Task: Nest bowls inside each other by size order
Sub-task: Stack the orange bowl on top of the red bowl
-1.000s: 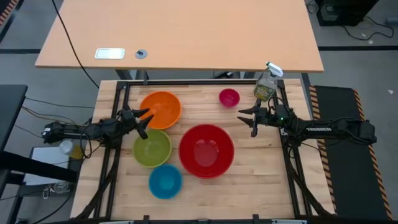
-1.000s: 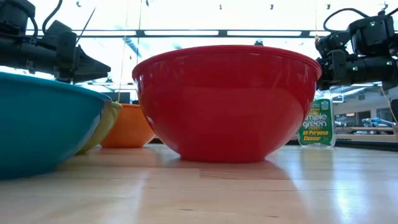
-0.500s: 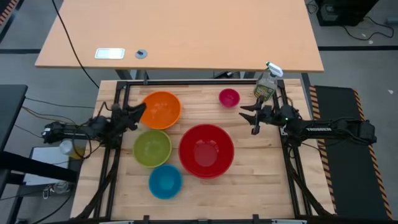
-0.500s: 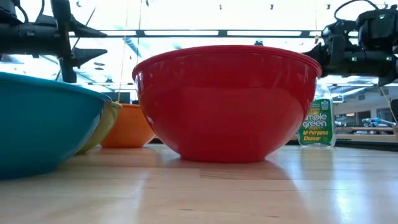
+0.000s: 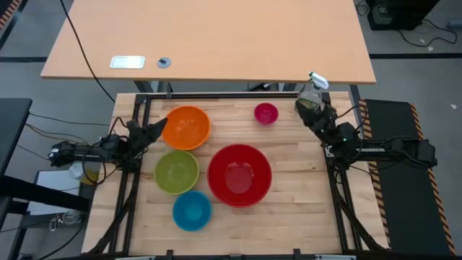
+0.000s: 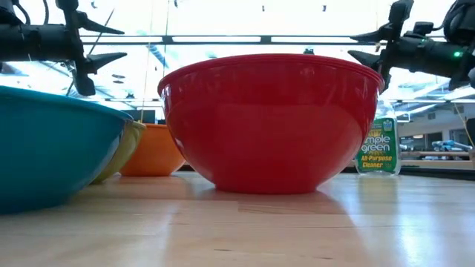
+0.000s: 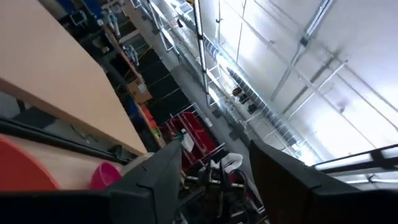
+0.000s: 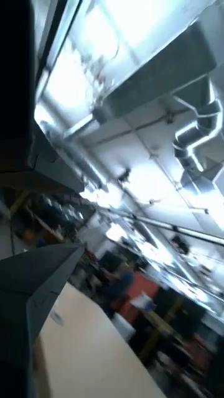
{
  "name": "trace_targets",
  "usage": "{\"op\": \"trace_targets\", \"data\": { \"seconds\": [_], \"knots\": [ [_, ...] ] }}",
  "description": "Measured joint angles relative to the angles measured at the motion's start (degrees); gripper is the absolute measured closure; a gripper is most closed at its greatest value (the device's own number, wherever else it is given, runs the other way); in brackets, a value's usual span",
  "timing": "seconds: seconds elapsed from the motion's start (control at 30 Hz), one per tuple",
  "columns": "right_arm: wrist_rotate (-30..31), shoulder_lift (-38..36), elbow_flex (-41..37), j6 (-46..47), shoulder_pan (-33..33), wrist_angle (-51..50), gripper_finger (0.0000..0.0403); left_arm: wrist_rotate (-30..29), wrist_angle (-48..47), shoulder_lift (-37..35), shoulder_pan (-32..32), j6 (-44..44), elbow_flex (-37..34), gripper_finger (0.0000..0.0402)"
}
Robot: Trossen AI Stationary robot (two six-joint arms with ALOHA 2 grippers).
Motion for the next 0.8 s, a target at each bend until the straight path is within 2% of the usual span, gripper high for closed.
{"op": "trace_targets", "data": {
  "seconds": [0.17, 0.3, 0.43, 0.5, 0.6, 0.8],
  "knots": [
    [0.71, 0.17, 0.53, 12.33, 0.22, -0.27, 0.0254, 3.6, 4.5, 0.01, -0.02, -1.03, 0.02, 0.0209],
    [0.54, 1.62, 4.07, 13.33, 1.89, -3.27, 0.0254, 5.13, 10.35, -0.04, -0.04, 2.51, 0.23, 0.0209],
    [-0.26, 4.16, 10.89, 13.03, 3.53, -13.17, 0.0254, 6.6, 8.1, 0.02, -0.04, 6.34, 3.74, 0.0209],
    [-3.09, 5.76, 15.52, 12.0, 4.02, -20.92, 0.0254, 8.01, 4.3, -0.02, -0.04, 7.02, 6.19, 0.0209],
    [-7.2, 8.52, 23.62, 9.67, 4.37, -33.82, 0.0256, 9.26, -7.12, 0.09, -0.04, 7.0, 10.62, 0.0209],
    [-9.81, 14.63, 39.8, 1.21, 4.33, -54.75, 0.026, 7.55, -31.17, 0.55, -0.02, 5.19, 21.21, 0.0209]
  ]
}}
